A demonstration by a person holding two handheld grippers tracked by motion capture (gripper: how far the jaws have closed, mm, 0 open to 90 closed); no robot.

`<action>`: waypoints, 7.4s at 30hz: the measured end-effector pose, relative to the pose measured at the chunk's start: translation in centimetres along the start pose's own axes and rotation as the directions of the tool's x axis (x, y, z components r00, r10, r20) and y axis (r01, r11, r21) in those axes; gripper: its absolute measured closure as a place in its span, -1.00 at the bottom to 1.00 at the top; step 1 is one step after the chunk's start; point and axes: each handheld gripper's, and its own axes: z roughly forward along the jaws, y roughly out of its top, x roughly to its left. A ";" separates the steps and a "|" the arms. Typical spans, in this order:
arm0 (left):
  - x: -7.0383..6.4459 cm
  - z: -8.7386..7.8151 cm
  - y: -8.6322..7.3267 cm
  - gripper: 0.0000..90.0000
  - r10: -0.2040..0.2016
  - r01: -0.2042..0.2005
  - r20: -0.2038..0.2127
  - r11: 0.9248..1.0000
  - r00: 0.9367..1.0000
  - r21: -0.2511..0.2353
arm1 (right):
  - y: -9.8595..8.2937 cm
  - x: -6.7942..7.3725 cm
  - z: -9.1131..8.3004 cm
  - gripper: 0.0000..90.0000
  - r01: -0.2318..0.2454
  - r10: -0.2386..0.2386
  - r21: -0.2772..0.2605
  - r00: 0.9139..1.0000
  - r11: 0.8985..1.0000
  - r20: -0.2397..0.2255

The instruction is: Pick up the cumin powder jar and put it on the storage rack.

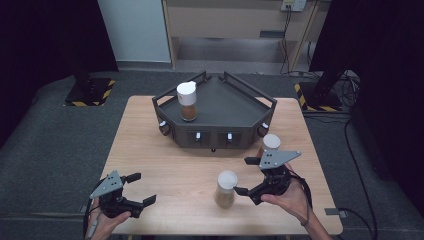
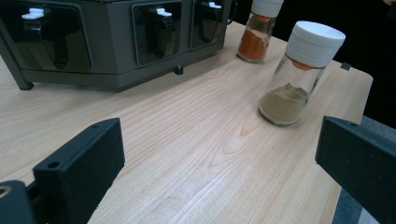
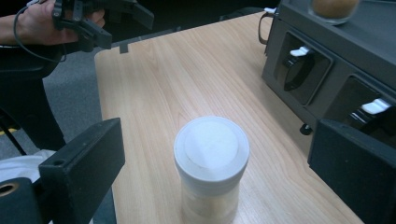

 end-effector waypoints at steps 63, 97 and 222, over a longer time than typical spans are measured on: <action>0.2 0.4 0.2 -1.00 0.003 -0.003 0.024 1.000 1.000 0.022 | -1.2 -0.3 6.6 -0.24 0.063 -0.061 0.125 0.998 0.990 -0.013; 0.2 0.4 0.3 -0.99 0.008 -0.009 0.028 0.999 1.000 0.033 | 1.3 -1.5 6.0 -0.23 0.060 -0.054 0.150 0.997 0.987 -0.047; 0.5 0.6 0.3 -0.99 -0.001 -0.001 0.048 0.999 0.999 0.053 | 21.9 -11.1 8.2 -0.23 -0.120 0.077 0.127 0.951 0.985 0.301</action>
